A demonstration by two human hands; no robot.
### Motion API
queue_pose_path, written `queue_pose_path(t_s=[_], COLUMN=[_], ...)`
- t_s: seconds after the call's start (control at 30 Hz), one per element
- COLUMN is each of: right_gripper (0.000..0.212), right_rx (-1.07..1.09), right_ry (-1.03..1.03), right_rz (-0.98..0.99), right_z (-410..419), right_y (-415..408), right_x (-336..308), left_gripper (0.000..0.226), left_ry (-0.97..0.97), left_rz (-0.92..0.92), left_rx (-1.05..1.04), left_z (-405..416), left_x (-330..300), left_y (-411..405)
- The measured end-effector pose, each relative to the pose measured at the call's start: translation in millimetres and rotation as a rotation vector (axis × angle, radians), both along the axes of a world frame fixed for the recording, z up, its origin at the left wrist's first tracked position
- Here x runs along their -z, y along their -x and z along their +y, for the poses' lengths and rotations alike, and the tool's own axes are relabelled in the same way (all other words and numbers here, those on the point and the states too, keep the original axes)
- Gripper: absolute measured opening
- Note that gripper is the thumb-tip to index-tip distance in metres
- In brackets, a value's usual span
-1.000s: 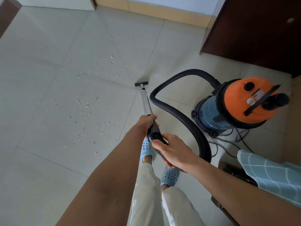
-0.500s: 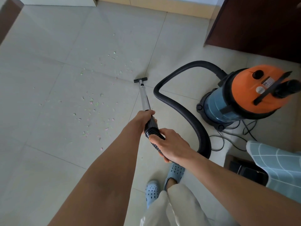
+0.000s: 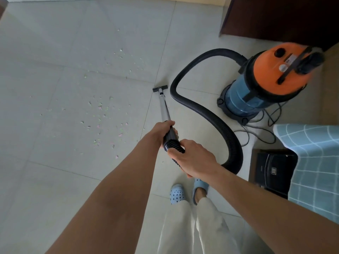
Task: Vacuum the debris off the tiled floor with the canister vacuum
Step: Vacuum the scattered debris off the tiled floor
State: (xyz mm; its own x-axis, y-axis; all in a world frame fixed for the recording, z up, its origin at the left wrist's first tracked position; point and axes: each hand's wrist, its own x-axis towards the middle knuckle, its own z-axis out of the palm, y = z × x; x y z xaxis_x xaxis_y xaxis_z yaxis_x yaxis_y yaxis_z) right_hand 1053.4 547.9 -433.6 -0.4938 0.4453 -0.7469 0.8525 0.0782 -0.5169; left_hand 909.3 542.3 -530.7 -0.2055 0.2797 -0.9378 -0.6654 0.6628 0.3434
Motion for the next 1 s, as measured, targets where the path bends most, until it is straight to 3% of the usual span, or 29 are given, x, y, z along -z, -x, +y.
queue_pose_path(t_s=[1.0], right_gripper=[0.032], right_rx=[-0.017], right_ry=[-0.020], right_rz=[-0.026], right_z=[-103.7], right_y=[-120.9], right_x=[-18.3], left_gripper=[0.017], left_ry=[0.006], left_rz=[-0.035], left_rx=[-0.017], left_z=[-104.7], left_x=[-13.5], left_y=[-124.6])
